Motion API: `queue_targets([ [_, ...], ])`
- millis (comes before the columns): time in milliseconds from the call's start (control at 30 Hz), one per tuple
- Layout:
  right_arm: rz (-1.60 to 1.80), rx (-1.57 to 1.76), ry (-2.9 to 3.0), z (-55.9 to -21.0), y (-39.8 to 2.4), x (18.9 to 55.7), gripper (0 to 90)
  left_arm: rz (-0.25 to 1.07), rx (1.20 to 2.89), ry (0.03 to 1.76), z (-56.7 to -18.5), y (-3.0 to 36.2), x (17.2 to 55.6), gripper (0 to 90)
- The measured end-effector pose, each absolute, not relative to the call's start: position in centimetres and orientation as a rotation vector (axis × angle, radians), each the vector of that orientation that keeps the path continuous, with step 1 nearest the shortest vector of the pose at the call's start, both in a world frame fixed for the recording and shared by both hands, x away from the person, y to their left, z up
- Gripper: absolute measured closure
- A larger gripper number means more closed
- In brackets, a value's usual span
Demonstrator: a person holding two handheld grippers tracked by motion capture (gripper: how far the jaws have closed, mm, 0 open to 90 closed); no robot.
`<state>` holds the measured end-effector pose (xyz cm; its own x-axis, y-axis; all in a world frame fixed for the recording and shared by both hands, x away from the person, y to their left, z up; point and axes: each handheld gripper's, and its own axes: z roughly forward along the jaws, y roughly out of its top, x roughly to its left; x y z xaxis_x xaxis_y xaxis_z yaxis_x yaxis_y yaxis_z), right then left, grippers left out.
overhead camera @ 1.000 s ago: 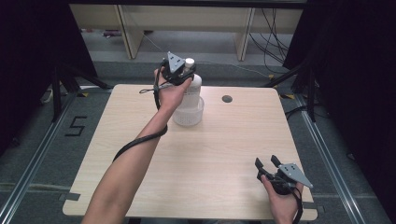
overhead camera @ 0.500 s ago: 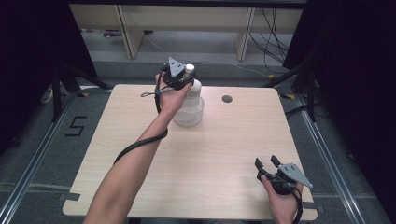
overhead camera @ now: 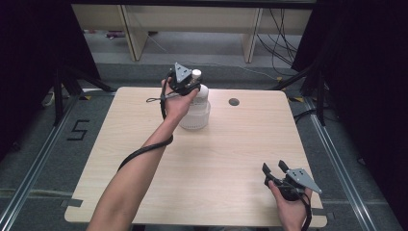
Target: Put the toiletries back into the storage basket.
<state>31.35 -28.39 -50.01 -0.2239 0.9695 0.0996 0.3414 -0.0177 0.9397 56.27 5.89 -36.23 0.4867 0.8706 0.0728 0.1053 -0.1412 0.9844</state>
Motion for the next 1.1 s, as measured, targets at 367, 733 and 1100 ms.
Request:
queue_targets([
  [367,1.263,1.376,1.630,-50.1,-28.3,31.5,35.4,0.831,1.581,0.917,-36.4,6.4,56.1,58.6],
  [733,1.259,1.392,1.628,-50.1,-28.2,31.4,35.1,0.808,1.576,0.947,-36.4,6.7,55.9,44.4],
  [1100,1.260,1.412,1.628,-50.0,-28.2,31.3,35.0,0.758,1.582,0.999,-36.4,7.5,55.1,37.9],
])
